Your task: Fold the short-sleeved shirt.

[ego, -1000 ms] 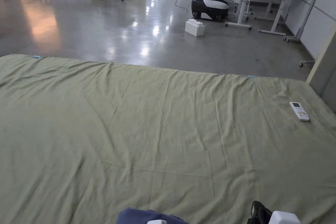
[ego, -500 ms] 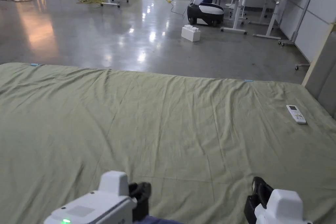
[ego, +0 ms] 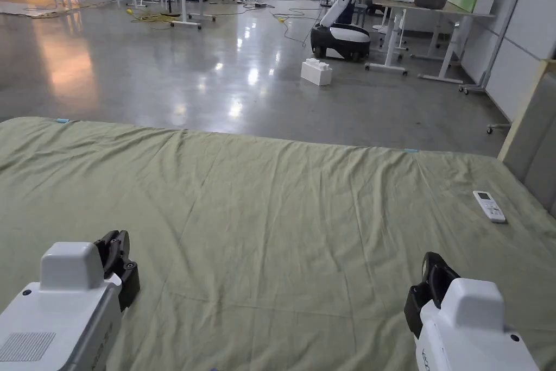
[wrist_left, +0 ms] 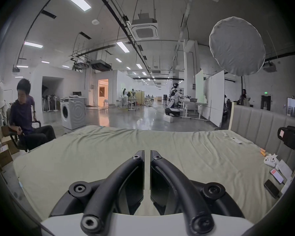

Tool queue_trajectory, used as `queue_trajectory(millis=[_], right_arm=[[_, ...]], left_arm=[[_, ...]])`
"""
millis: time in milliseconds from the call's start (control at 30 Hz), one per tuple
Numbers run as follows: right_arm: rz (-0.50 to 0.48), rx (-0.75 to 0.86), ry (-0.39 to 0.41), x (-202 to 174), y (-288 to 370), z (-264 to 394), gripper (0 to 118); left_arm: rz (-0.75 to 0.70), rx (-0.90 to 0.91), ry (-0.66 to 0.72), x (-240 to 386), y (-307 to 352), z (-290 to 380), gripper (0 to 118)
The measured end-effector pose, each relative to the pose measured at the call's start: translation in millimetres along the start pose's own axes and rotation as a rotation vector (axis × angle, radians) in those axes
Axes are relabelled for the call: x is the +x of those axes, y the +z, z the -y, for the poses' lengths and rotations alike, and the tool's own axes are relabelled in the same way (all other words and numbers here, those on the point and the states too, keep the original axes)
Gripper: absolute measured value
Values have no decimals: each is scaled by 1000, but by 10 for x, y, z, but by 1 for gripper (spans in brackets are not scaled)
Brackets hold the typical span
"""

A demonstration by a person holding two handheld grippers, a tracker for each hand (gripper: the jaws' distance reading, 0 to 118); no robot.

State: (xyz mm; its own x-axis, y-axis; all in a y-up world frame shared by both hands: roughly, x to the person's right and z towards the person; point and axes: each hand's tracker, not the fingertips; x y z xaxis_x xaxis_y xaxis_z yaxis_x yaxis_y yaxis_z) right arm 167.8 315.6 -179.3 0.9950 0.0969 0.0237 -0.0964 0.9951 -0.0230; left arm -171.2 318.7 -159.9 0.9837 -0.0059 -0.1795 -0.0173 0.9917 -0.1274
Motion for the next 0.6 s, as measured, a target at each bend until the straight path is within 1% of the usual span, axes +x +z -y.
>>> queue_trajectory(millis=[167,200,267,300,367,467,533,600], right_arm=[[-3,-22,-15,11,13,24,0],[-24,-48,-28,6,27,48,0],[-67,-155,-90,-31,68,160,0],[-98,-154,-64,-93,116,201,0],[-161,-217,-66,-247,222,352,0],[-291,-326,-70,-574,352,657,0],[-343,-402,-73,-779,402,886,0],[-367,-476,-79,-951,410,1117,0]], left_arm=[[-13,5,-12,-4,30,33,6],[-7,-6,-7,-19,46,63,7],[-2,-42,0,-41,47,128,6],[-2,-60,1,-57,51,176,7],[-3,-90,7,-104,69,274,6],[5,-155,20,-162,106,438,6],[7,-207,16,-192,133,556,7],[17,-243,18,-235,173,656,7]])
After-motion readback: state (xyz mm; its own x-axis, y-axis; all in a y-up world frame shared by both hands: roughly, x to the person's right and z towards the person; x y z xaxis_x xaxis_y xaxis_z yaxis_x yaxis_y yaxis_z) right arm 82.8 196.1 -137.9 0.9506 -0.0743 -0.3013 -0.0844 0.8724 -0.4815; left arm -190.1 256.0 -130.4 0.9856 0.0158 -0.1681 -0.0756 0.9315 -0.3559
